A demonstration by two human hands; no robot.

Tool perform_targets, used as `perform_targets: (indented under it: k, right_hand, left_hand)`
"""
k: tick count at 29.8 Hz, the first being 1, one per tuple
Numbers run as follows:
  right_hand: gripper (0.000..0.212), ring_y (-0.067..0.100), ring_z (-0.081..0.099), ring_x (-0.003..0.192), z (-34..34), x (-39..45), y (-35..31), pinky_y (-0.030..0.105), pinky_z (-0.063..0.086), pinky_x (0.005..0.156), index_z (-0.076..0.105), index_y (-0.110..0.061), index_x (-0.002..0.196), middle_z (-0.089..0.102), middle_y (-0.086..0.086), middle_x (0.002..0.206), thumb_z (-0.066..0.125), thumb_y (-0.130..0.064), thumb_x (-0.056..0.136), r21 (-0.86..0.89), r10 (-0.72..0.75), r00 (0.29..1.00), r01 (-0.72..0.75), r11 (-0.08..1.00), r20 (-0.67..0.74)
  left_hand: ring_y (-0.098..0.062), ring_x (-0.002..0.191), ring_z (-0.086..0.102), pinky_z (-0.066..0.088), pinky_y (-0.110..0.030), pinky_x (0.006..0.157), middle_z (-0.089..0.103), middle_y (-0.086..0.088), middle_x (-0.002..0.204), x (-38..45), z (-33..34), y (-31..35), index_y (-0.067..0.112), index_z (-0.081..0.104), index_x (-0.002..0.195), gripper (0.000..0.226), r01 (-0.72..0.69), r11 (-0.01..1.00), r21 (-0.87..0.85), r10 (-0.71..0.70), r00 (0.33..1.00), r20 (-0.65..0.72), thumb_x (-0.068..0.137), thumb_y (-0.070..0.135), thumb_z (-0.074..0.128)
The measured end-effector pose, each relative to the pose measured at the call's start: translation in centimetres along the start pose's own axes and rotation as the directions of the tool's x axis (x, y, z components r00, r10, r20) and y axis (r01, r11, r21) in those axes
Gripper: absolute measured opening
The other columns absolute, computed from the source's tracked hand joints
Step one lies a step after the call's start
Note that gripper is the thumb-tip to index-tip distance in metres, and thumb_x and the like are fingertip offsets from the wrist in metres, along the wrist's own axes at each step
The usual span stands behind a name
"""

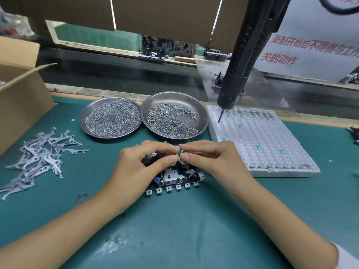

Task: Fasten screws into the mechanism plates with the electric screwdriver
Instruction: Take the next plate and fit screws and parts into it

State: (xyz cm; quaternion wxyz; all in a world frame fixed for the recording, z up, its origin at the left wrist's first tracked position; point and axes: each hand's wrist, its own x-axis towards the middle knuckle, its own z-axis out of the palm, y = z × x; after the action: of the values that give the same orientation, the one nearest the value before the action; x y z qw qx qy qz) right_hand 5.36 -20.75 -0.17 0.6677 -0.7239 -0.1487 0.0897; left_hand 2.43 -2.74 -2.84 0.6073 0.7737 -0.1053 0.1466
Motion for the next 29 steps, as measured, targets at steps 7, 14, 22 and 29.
perform_targets:
  k: [7, 14, 22, 29]
  right_hand:
    - [0.021, 0.017, 0.07, 0.087, -0.1, 0.0, 0.1, 0.026, 0.056, 0.081, 0.074, -0.001, 0.099, 0.073, 0.008, 0.094, 0.073, 0.0, 0.077, -0.009, -0.03, 1.0, 0.03, 1.0, 0.003]
    - [0.021, 0.015, 0.069, 0.084, 0.3, -0.3, 0.5, 0.025, 0.054, 0.077, 0.074, -0.014, 0.103, 0.074, 0.001, 0.093, 0.072, -0.012, 0.082, -0.12, -0.112, 0.994, 0.114, 0.986, 0.017]
    - [0.021, 0.012, 0.061, 0.09, 0.1, -0.5, 0.6, 0.025, 0.049, 0.077, 0.074, -0.022, 0.098, 0.071, -0.014, 0.083, 0.072, -0.009, 0.082, -0.289, -0.261, 0.962, 0.275, 0.917, 0.086]
    - [0.015, 0.014, 0.06, 0.088, -0.2, -0.6, 1.3, 0.03, 0.048, 0.083, 0.077, -0.016, 0.093, 0.073, -0.008, 0.086, 0.075, -0.013, 0.079, -0.416, -0.347, 0.924, 0.382, 0.825, 0.16]
  left_hand:
    - [-0.011, 0.086, 0.067, 0.05, -0.026, 0.082, 0.072, 0.006, 0.088, 0.0, 0.0, 0.2, 0.023, 0.075, 0.088, 0.019, 0.001, 1.0, -0.021, -0.001, 1.0, 0.001, 0.071, 0.03, 0.071]
    - [-0.01, 0.089, 0.065, 0.049, -0.028, 0.085, 0.071, 0.012, 0.089, -0.1, 0.0, 0.4, 0.027, 0.074, 0.09, 0.017, -0.07, 0.997, 0.009, 0.07, 0.998, 0.002, 0.074, 0.029, 0.073]
    - [0.0, 0.084, 0.059, 0.041, -0.009, 0.08, 0.063, 0.013, 0.085, 0.0, -0.1, 0.8, 0.031, 0.066, 0.094, 0.026, -0.149, 0.983, 0.109, 0.152, 0.988, -0.025, 0.07, 0.029, 0.076]
    - [-0.004, 0.085, 0.057, 0.046, -0.037, 0.081, 0.061, 0.017, 0.091, -0.4, -0.7, 1.0, 0.037, 0.065, 0.104, 0.034, -0.235, 0.941, 0.243, 0.215, 0.971, 0.106, 0.072, 0.029, 0.073]
